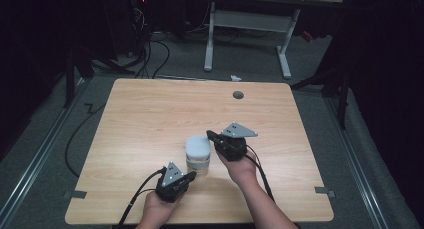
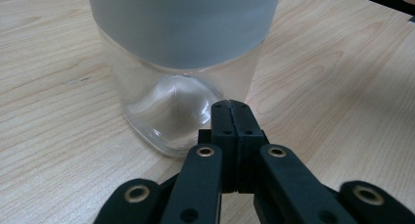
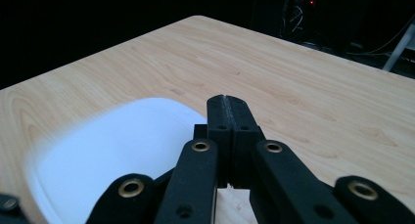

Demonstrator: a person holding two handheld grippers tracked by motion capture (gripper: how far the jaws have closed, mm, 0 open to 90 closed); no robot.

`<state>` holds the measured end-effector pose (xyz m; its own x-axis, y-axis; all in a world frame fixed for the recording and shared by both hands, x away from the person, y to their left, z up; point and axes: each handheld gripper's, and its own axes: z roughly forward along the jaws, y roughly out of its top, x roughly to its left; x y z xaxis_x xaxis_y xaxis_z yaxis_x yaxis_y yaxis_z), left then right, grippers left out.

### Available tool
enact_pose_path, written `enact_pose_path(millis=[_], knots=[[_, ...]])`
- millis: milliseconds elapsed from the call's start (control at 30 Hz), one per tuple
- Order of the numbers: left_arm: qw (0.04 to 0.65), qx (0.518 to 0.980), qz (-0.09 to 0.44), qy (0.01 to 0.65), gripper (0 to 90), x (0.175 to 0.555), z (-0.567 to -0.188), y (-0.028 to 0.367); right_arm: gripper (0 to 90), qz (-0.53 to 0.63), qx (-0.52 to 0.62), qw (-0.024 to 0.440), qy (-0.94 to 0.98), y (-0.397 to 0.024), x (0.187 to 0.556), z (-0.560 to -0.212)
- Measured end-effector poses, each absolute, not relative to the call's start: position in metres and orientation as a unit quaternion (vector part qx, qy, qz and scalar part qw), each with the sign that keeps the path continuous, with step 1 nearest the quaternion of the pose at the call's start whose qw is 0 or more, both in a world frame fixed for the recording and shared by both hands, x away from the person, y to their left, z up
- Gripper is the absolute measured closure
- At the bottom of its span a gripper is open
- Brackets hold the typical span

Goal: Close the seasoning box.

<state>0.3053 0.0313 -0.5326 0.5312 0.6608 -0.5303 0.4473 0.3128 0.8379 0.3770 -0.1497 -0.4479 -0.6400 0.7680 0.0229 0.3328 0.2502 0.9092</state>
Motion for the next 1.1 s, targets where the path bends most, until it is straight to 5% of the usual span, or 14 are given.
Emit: enact_pose_path(millis=[267, 500, 833, 1100], knots=[[0.665, 0.578, 0.06, 0.47, 88.3, 0.299, -0.523, 0.041, 88.4, 0.497, 0.37, 0.231, 0.75, -0.167, 0.365, -0.449], [0.67, 0.584, 0.097, 0.449, 78.2, 0.301, -0.513, 0.088, 83.9, 0.467, 0.419, 0.241, 0.74, -0.208, 0.365, -0.471], [0.63, 0.536, 0.189, 0.53, 66.2, 0.335, -0.525, 0.15, 70.7, 0.421, 0.498, 0.272, 0.708, -0.294, 0.335, -0.506], [0.612, 0.517, 0.201, 0.564, 60.7, 0.334, -0.53, 0.162, 63.9, 0.422, 0.515, 0.301, 0.683, -0.321, 0.302, -0.512]])
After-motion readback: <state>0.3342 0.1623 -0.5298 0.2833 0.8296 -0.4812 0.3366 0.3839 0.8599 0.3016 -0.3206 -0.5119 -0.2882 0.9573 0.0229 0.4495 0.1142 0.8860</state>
